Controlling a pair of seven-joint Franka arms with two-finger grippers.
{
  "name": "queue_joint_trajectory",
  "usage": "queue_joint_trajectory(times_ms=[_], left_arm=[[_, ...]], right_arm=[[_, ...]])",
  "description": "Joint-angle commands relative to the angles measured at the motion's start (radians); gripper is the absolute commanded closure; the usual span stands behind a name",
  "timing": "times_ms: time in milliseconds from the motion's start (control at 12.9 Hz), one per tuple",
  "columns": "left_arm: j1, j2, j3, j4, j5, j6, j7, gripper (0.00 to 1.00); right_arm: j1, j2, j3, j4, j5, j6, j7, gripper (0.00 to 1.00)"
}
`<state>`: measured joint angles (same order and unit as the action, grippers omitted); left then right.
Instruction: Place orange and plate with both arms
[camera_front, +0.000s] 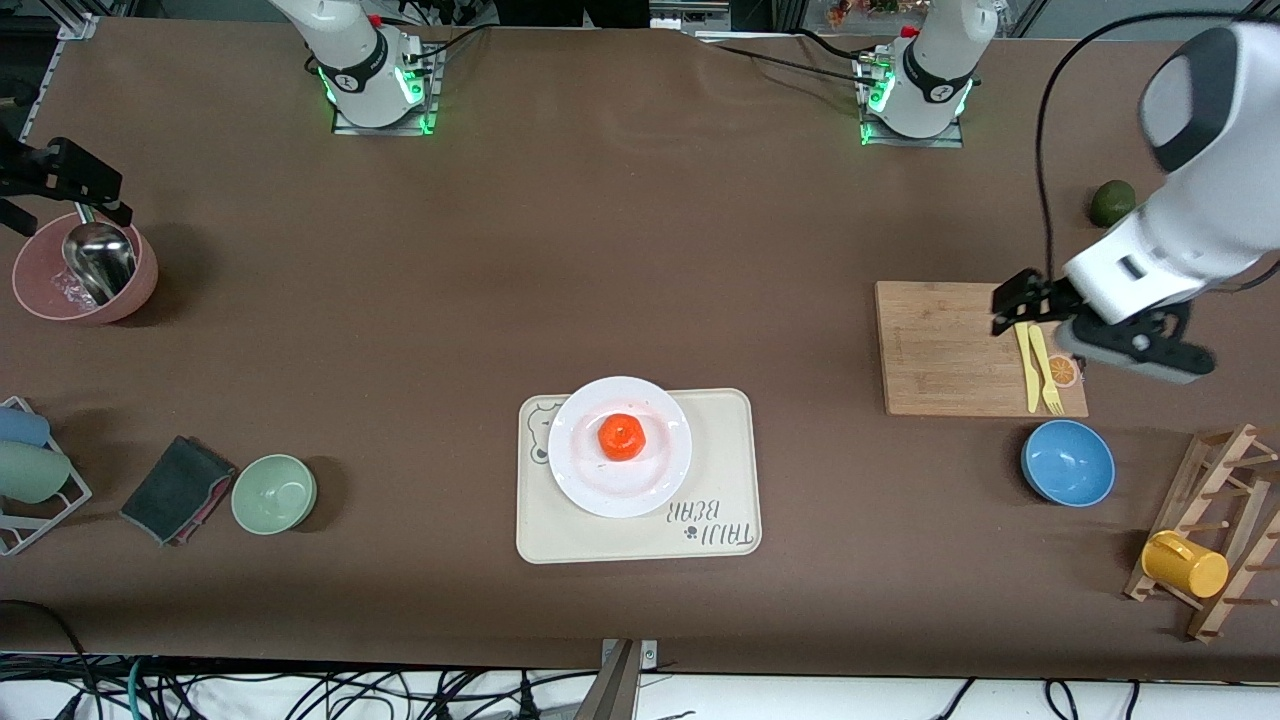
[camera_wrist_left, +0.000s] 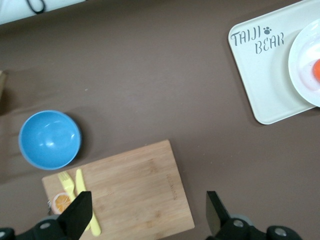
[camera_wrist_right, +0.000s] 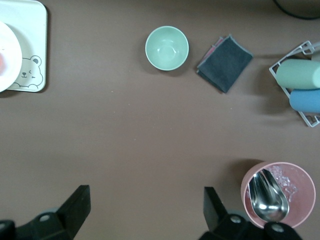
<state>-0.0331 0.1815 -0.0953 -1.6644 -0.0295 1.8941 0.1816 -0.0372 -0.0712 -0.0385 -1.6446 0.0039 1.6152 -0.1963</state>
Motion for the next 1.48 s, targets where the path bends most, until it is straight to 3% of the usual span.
queue_joint_trajectory(times_ms=[0,233,466,932,1165,1398], left_arm=[[-0.034,0.084,0.005,0.078,-0.029,-0.004,0.019,0.00],[-0.044,0.092,0.008,0.097,-0.013,-0.007,0.006,0.00],[0.040,0.053,0.016,0.104,-0.012,-0.035,0.024,0.00],[0.114,-0.071,0.016,0.100,0.022,-0.245,0.059,0.00],[0.108,-0.128,0.017,0.065,0.022,-0.250,0.117,0.00],[0.114,-0.107,0.016,0.063,0.022,-0.231,0.122,0.00]], right_arm=[[0.000,0.007,-0.009,0.051,-0.010,-0.067,-0.001,0.00],[0.003,0.031,-0.011,0.052,-0.013,-0.069,0.006,0.00],[0.003,0.033,-0.011,0.051,-0.013,-0.080,0.009,0.00],[0.003,0.034,-0.012,0.049,-0.012,-0.080,0.012,0.00],[0.003,0.034,-0.012,0.049,-0.012,-0.080,0.014,0.00],[0.003,0.034,-0.012,0.049,-0.012,-0.080,0.009,0.00]])
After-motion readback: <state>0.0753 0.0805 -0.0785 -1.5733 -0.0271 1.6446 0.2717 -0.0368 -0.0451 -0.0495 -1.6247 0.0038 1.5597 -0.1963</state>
